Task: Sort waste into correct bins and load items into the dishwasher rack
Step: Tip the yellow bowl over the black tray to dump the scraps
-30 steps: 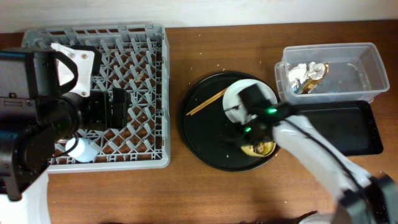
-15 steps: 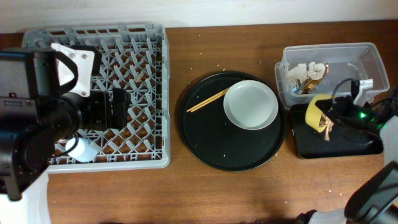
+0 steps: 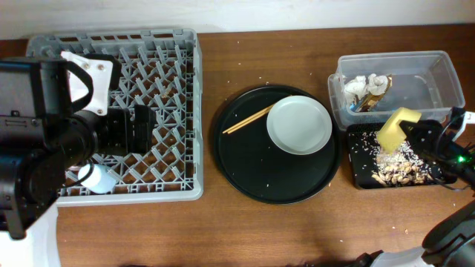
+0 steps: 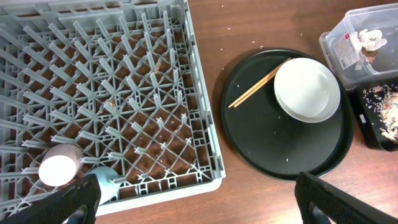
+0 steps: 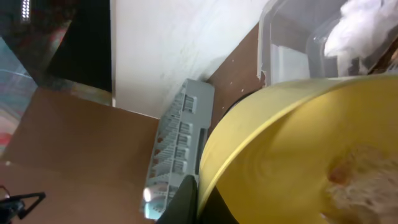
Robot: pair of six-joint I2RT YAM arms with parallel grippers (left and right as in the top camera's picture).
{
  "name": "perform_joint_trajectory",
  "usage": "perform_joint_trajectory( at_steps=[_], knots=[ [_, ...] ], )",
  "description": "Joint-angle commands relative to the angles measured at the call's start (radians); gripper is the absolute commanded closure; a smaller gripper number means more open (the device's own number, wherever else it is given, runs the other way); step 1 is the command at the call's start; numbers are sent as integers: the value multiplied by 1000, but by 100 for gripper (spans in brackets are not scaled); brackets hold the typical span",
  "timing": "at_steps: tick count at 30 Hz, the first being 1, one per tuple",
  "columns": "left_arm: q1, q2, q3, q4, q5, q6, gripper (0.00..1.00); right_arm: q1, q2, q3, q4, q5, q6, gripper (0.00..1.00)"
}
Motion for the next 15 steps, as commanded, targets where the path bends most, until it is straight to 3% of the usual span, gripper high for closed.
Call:
perform_joint_trajectory(
  at_steps=[1, 7, 8, 10, 11, 13, 14, 15],
  knots=[
    [-3, -1, 3, -1, -7, -10, 1, -6, 8, 0, -7, -17, -32, 96],
    [-3, -1, 3, -1, -7, -10, 1, -6, 8, 0, -53, 31, -39, 96],
    [-3, -1, 3, -1, -7, -10, 1, -6, 8, 0, -59, 29, 37, 96],
    [-3, -1, 4, -1, -7, -10, 1, -2, -3, 0, -95, -20, -72, 96],
    [-3, -1, 3, -1, -7, -10, 1, -2, -2, 0, -69, 23, 5, 96],
    [-3, -1, 3, -1, -7, -10, 1, -5, -16, 0, -95, 20, -101, 96],
    [-3, -1, 3, -1, -7, -10, 1, -6, -13, 0, -84, 43, -3, 96],
    [-3, -1, 4, -1, -7, -10, 1, -6, -20, 0, -146, -32, -65, 96]
  ],
)
